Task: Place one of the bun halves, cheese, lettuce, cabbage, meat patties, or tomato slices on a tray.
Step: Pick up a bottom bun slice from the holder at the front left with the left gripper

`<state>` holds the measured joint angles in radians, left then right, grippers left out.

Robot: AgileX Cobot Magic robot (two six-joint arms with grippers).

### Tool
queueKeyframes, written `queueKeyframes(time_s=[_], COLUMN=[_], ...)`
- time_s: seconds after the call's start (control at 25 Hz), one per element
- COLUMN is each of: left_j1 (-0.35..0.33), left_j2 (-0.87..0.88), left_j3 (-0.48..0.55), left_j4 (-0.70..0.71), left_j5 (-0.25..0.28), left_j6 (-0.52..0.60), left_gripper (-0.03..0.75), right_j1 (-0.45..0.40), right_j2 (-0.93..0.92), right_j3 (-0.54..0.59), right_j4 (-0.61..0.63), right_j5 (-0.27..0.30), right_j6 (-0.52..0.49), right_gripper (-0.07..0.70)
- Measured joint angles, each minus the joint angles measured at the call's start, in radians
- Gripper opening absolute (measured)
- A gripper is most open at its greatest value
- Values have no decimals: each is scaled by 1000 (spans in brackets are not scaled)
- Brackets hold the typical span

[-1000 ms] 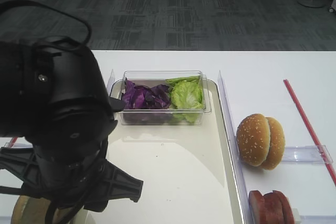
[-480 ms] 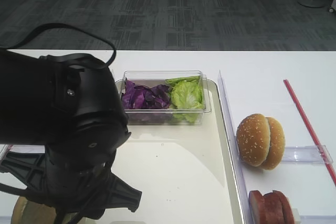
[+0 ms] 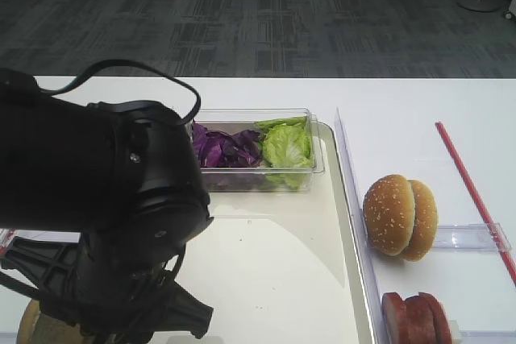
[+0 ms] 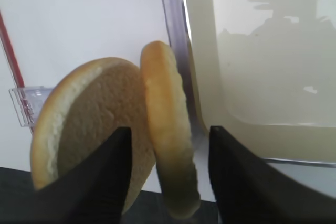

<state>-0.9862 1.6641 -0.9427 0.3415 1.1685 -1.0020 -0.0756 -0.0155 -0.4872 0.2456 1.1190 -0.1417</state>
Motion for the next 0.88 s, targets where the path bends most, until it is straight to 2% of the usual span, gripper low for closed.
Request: queueKeyframes(time_s=[0.36, 0.88], left_j1=[0, 0], left_j2=[0, 0], left_j3=[0, -5], left_j4=[0, 0], left_j5=[1, 2], left_j6=[0, 2], left_gripper=[245, 177], right_j1=[0, 0], right_j2=[0, 0], right_j3=[0, 0], right_j4=[0, -5], right_j5=[0, 0], right_j6=[0, 5], right_gripper=[657, 657])
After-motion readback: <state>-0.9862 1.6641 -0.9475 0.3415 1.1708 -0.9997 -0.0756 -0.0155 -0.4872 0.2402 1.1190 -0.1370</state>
